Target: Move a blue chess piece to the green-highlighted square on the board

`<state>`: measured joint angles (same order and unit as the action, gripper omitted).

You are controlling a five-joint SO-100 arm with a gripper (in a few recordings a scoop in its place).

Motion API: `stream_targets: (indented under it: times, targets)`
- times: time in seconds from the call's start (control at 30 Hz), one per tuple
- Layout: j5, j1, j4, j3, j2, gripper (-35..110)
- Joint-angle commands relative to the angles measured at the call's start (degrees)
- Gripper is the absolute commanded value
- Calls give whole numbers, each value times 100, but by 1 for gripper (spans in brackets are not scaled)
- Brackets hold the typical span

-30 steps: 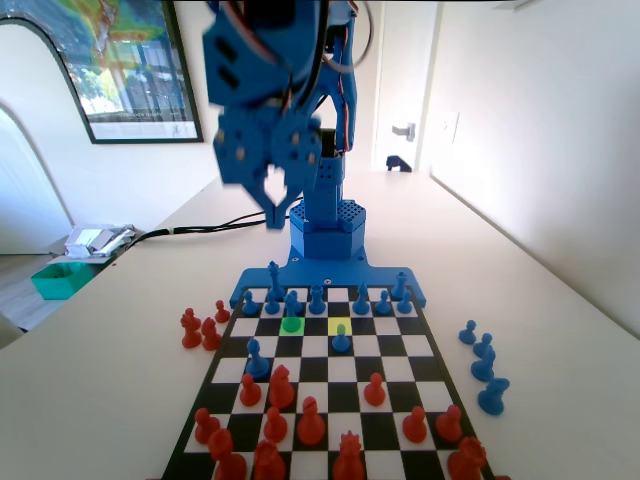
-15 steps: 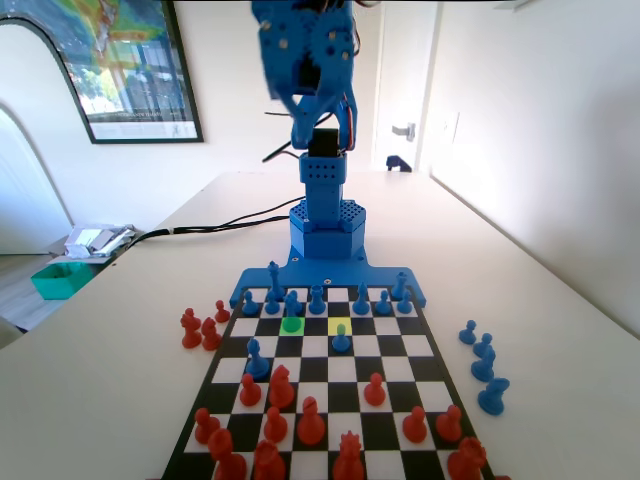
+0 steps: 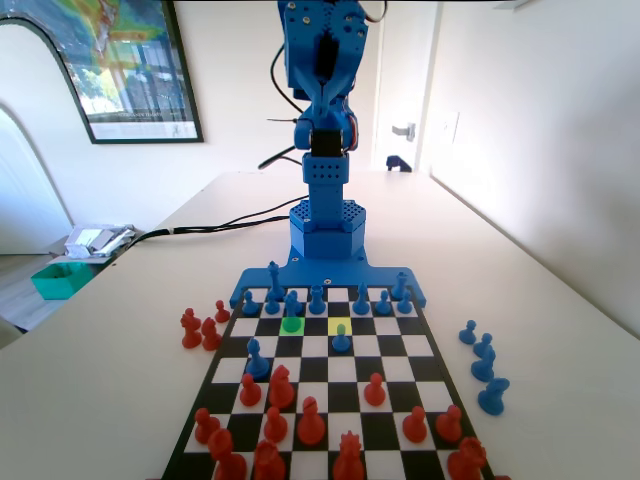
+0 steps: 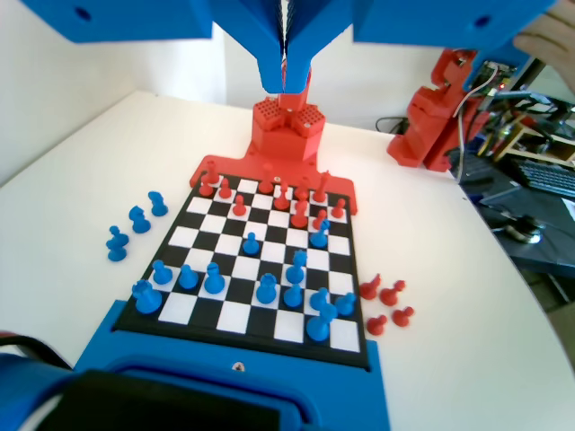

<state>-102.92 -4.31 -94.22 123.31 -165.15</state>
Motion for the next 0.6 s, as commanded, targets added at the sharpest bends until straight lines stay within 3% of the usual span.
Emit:
stream_targets:
  times: [0.0, 0.57]
  targets:
    - [44, 26, 237, 105, -316, 1]
    - [132, 167, 369, 132, -853, 1]
